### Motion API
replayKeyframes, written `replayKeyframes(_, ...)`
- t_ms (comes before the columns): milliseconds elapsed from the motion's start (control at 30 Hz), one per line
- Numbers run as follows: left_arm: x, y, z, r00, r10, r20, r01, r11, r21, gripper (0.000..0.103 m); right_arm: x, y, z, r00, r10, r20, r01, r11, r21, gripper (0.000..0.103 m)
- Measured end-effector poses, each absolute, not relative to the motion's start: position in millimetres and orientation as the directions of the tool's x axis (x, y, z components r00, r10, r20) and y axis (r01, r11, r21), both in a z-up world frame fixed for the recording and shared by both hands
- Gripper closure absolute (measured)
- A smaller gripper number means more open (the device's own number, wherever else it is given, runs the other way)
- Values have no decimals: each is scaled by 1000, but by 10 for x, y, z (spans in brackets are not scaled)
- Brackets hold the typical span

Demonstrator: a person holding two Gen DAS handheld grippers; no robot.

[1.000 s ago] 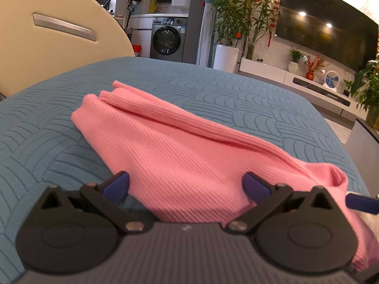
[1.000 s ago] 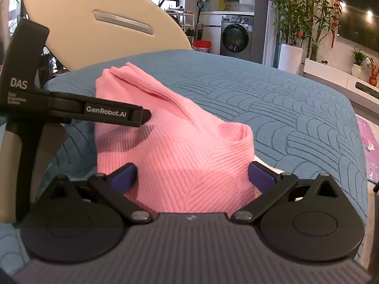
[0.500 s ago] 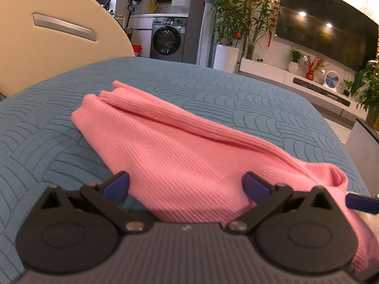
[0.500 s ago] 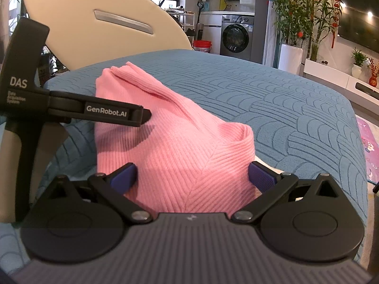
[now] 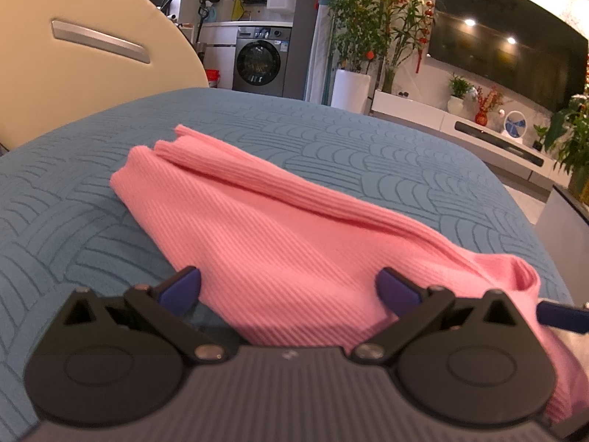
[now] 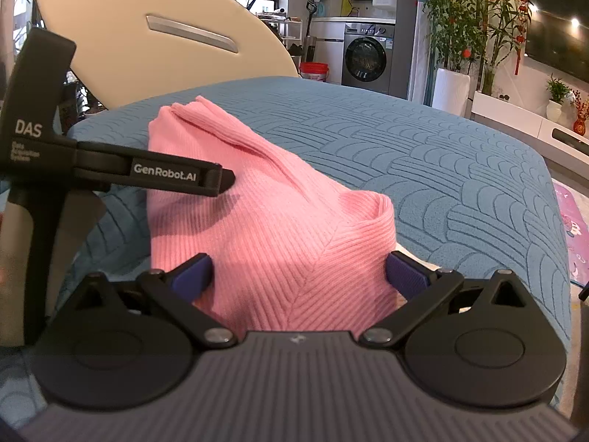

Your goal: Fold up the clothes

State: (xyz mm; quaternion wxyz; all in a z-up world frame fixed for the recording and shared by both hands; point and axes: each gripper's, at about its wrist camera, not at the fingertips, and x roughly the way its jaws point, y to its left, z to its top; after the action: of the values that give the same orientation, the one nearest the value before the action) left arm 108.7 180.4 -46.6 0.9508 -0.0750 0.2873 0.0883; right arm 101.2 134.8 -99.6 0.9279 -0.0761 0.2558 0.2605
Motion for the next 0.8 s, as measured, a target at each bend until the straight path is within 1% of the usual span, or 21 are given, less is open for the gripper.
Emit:
replayKeyframes(233,1099,1783,-450,808,129,-576,-207,976,-72,0,1013,1375,-991,728,445,-522,-528,849,-12,0)
replayKeyframes(333,1112,1778,-425,791,131,-598,-197,979,-46,0,1022,1355,-956,704,453,-547,-558,829,-32,0)
replayKeyframes(367,1119,1784,-415,785,128,-606,-198,979,-49,0,1028,1337,-932,688,460,-562,-577,816,-38,2)
replayKeyframes(400,1129,1790,-403,779,126,-614,-199,979,-52,0,1036,1310,-905,671,472,-572,-593,804,-32,22)
replayKeyframes(433,1140,1792,-389,774,123,-622,-200,978,-55,0,1044,1283,-871,651,486,-583,-610,792,-21,39)
replayKeyframes(467,1152,1792,-381,768,123,-628,-202,978,-54,0,1051,1256,-821,627,506,-592,-629,777,-2,68)
replayKeyframes(500,1156,1786,-372,765,125,-632,-200,979,-48,0,1058,1230,-771,602,525,-601,-647,762,18,71)
replayKeyframes(567,1163,1776,-360,758,130,-639,-196,980,-33,0,1046,1213,-741,589,534,-607,-661,750,18,72)
replayKeyframes(633,1183,1790,-353,749,129,-649,-199,979,-35,0,1013,1210,-753,593,533,-603,-660,751,15,67)
replayKeyframes(700,1204,1809,-350,742,124,-659,-202,978,-43,0,948,1213,-723,589,536,-605,-667,745,11,53)
replayKeyframes(733,1214,1819,-349,739,121,-662,-202,978,-47,0,900,1218,-686,583,534,-612,-681,732,-9,51)
replayKeyframes(800,1232,1835,-345,735,116,-668,-202,978,-52,0,767,1222,-600,601,510,-616,-697,712,-90,33)
